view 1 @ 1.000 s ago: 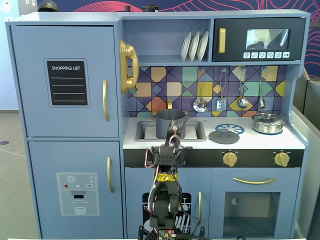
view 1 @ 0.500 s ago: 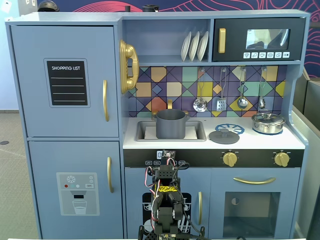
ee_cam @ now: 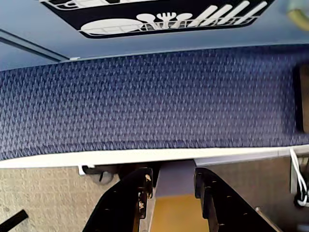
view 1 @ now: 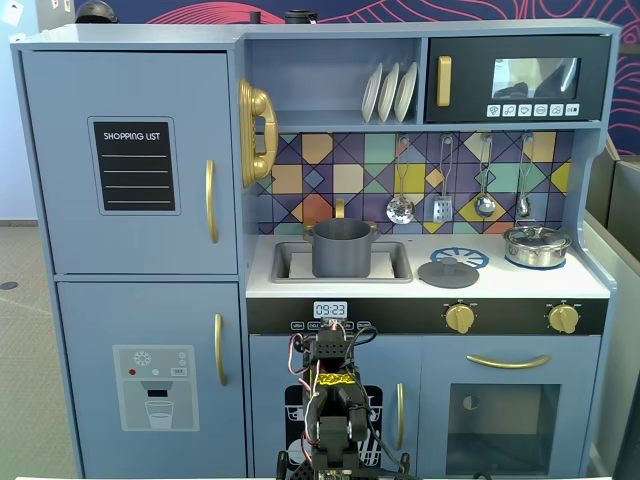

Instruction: Take off the lid from the gray recipient and place it on the counter

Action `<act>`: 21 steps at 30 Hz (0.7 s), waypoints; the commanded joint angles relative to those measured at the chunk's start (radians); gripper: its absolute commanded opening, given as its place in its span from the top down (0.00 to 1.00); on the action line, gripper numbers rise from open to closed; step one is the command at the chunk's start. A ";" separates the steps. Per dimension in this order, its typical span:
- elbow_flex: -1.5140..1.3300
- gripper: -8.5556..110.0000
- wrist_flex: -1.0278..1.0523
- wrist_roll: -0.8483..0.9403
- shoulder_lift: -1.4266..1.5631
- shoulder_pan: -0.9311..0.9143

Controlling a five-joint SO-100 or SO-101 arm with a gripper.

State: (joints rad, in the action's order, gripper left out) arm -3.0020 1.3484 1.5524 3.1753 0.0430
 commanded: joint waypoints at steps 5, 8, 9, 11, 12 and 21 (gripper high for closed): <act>0.000 0.90 0.181 -0.029 0.002 0.021; 0.000 0.90 0.181 -0.037 0.002 0.015; 0.000 0.90 0.181 -0.037 0.003 0.015; 0.000 0.90 0.181 -0.037 0.003 0.015; 0.000 0.90 0.181 -0.037 0.003 0.015; 0.000 0.89 0.181 -0.037 0.003 0.015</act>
State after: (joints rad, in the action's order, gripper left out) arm -3.0020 1.3545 1.5401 3.1845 0.0568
